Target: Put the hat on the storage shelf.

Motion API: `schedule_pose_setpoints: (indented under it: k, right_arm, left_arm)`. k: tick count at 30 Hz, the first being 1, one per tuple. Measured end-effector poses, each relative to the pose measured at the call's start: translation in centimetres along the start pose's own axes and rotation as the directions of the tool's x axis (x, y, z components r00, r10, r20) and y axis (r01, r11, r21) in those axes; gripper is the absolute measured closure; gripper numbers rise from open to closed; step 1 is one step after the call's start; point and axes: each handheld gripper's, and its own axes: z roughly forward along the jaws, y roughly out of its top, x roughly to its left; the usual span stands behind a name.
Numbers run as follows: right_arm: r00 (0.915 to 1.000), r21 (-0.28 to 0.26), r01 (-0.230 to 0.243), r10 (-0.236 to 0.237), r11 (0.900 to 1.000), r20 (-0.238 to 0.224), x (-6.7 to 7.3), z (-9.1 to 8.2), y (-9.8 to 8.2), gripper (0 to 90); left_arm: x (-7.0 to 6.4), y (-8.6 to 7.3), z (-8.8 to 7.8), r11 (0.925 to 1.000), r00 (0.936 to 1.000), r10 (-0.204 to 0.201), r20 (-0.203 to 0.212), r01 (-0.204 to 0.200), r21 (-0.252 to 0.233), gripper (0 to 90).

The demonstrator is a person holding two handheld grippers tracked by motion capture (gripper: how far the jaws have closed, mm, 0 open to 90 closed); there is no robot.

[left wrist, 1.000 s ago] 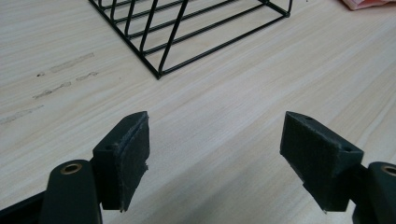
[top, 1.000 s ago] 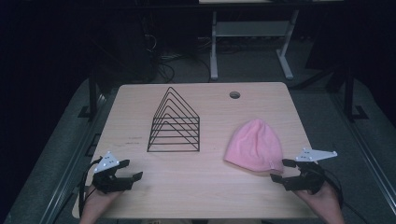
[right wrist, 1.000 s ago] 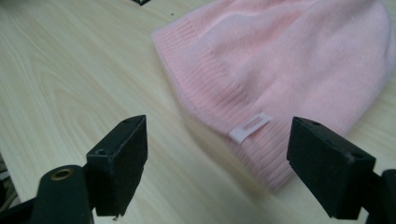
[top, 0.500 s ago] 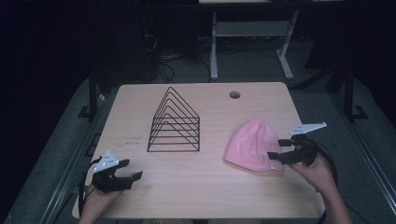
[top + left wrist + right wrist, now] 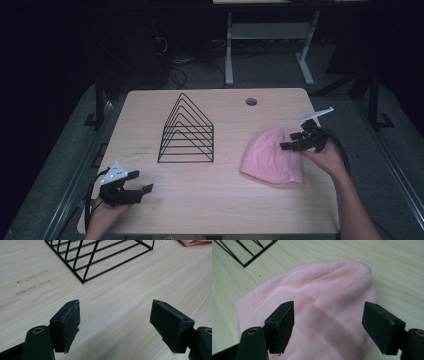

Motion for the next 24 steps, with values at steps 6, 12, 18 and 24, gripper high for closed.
schedule_pose_setpoints:
  k: [6, 12, 18, 24]
  right_arm:
    - [0.9999, 0.018, -0.013, 0.013, 1.000, -0.001, -1.4, 1.7, 2.1, 27.7]
    - [0.9985, 0.025, -0.054, 0.055, 0.998, -0.006, -3.1, 3.4, 2.8, 32.7]
    - [0.9978, 0.056, -0.063, 0.064, 0.996, -0.017, -3.7, 4.8, 2.8, 35.7]
    - [0.9966, 0.090, -0.074, 0.077, 0.993, -0.029, -4.1, 5.7, 2.6, 45.9]
  left_arm:
    - [0.1, 0.0, 0.0, 1.0000, 1.0000, -0.005, 0.000, 0.005, -0.006, 23.7]
    - [0.1, -0.1, 0.0, 1.0000, 1.0000, -0.004, 0.004, 0.004, 0.003, 23.7]
    - [0.0, -0.1, 0.0, 1.0000, 1.0000, 0.000, 0.008, 0.000, 0.007, 23.7]
    - [0.0, -0.2, -0.1, 1.0000, 0.9999, -0.003, 0.011, 0.003, 0.004, 23.7]
